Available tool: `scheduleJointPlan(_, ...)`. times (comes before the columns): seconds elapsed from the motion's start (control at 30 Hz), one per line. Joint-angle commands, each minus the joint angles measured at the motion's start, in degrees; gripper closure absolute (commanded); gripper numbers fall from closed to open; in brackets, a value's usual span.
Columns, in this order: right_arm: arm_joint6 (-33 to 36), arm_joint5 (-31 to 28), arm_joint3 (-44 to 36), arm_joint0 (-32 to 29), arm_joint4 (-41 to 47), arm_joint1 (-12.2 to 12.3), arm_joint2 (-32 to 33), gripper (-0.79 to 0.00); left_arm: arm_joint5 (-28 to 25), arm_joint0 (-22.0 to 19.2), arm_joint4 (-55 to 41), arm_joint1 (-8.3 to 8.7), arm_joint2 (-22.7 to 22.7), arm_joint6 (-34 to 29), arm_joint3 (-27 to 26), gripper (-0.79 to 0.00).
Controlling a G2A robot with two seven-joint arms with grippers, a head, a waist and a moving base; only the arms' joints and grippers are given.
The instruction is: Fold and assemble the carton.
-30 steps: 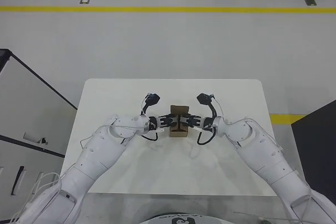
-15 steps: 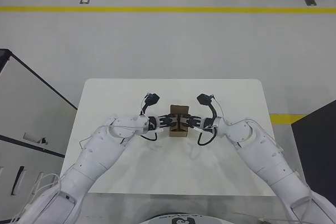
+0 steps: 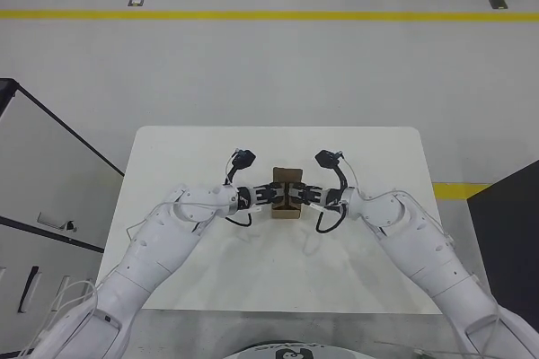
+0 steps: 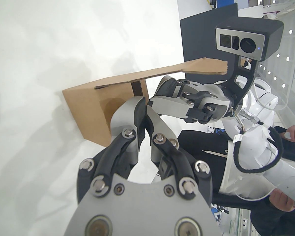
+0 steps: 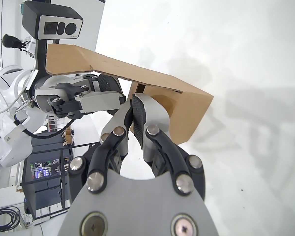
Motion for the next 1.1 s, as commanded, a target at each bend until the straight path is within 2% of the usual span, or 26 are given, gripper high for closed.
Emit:
scheduleJointPlan(0.0,0.4,0.4,0.1,-0.1,0.1,0.0,-0.1,0.000,0.5,0.0,-0.2,-0.08,0.0,0.0,0.5,0.000)
scheduleJointPlan(0.3,0.7,2.2,1.6,0.7,0.3,-0.5,-0.6,0.000,0.4,-0.4,-0.5,-0.43,0.5,-0.1,1.8,0.000)
scheduleJointPlan(1.07,0.8,2.2,1.3,0.7,-0.9,-1.0,-0.5,0.000,1.9,-0.8,0.2,-0.85,0.6,-0.5,2.2,0.000)
